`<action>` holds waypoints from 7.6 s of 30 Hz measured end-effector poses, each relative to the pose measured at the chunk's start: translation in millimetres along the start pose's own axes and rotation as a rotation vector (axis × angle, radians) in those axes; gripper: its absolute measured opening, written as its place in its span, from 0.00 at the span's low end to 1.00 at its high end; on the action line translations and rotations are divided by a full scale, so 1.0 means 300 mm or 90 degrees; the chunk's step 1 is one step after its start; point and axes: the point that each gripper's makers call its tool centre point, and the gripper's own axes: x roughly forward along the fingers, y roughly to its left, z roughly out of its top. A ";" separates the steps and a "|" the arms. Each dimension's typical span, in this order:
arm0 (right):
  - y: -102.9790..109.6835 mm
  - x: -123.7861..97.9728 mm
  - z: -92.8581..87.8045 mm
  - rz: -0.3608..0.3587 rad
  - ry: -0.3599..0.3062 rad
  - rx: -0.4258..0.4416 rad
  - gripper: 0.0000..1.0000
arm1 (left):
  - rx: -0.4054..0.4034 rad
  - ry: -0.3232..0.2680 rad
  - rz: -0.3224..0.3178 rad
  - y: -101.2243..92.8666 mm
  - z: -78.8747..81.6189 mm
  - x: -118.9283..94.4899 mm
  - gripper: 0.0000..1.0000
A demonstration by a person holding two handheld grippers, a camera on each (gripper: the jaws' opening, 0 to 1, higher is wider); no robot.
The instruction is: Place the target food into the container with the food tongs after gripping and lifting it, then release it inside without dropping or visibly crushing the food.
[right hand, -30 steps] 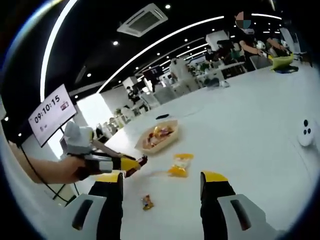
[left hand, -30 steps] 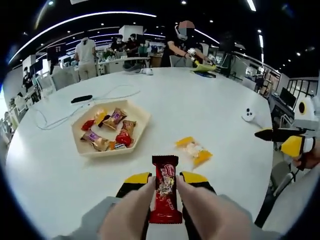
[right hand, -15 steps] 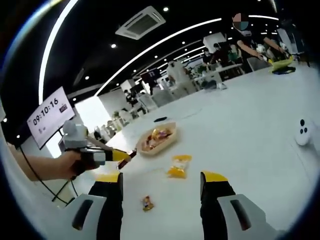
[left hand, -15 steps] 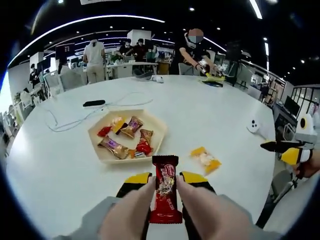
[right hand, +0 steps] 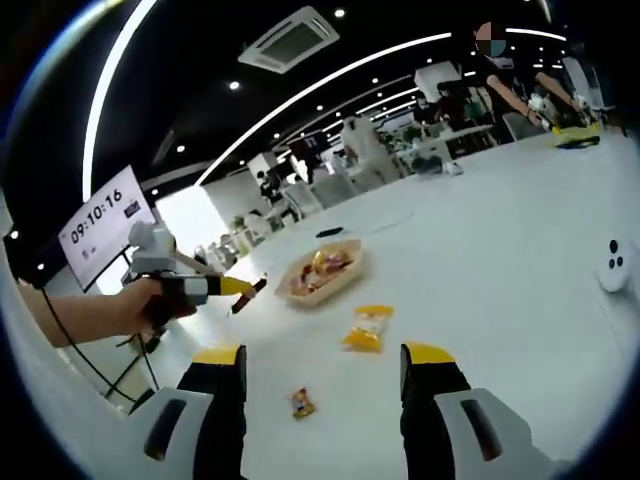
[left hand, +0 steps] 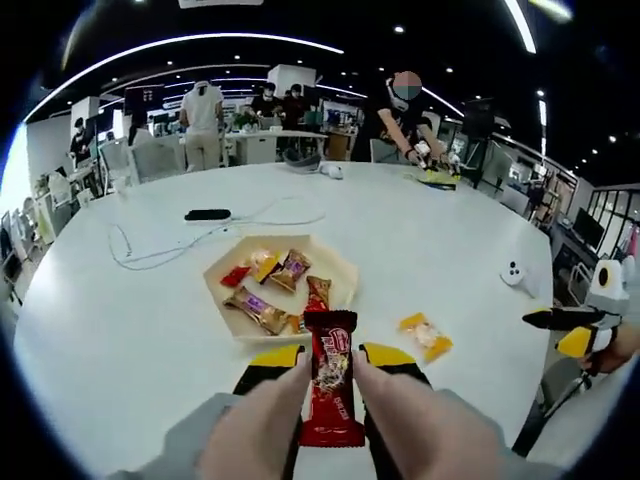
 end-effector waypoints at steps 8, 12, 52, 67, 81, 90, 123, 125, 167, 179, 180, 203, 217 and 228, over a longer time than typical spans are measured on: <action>-0.027 -0.014 0.014 -0.020 -0.015 0.016 0.63 | -0.025 -0.019 -0.001 0.012 0.041 -0.003 0.19; -0.017 -0.001 0.025 -0.016 -0.018 0.013 0.62 | -0.031 -0.033 -0.002 0.012 0.073 -0.001 0.19; -0.044 -0.016 0.028 -0.023 -0.025 0.025 0.63 | 0.033 -0.040 0.004 0.090 0.283 0.082 0.20; -0.033 -0.017 0.028 -0.027 -0.026 0.023 0.63 | -0.016 -0.022 -0.018 0.112 0.307 0.128 0.20; -0.029 -0.035 0.022 -0.030 -0.027 0.023 0.62 | 0.020 -0.013 -0.028 0.109 0.358 0.174 0.20; -0.035 -0.043 0.028 -0.033 -0.032 0.025 0.62 | 0.047 0.005 -0.033 0.132 0.377 0.192 0.20; -0.055 -0.059 0.011 -0.057 -0.030 0.036 0.62 | -0.014 -0.004 -0.022 0.202 0.426 0.245 0.21; -0.057 -0.062 0.014 -0.058 -0.034 0.036 0.62 | -0.023 -0.011 -0.024 0.205 0.434 0.245 0.21; -0.072 -0.077 0.009 -0.062 -0.035 0.038 0.63 | -0.039 -0.030 -0.021 0.185 0.414 0.188 0.24; -0.061 -0.052 0.002 -0.051 -0.027 0.039 0.63 | -0.068 -0.038 -0.018 0.195 0.361 0.141 0.24; -0.056 -0.047 -0.002 -0.047 -0.022 0.040 0.63 | -0.071 -0.036 -0.019 0.198 0.356 0.137 0.24; -0.037 -0.040 -0.018 -0.008 0.014 0.006 0.63 | -0.076 -0.087 -0.030 0.144 0.389 0.065 0.24; -0.056 0.001 -0.028 -0.008 0.014 0.018 0.63 | -0.100 -0.096 -0.028 0.167 0.354 0.016 0.24; -0.056 0.015 -0.025 -0.006 0.015 0.023 0.64 | -0.102 -0.093 -0.045 0.146 0.336 0.005 0.24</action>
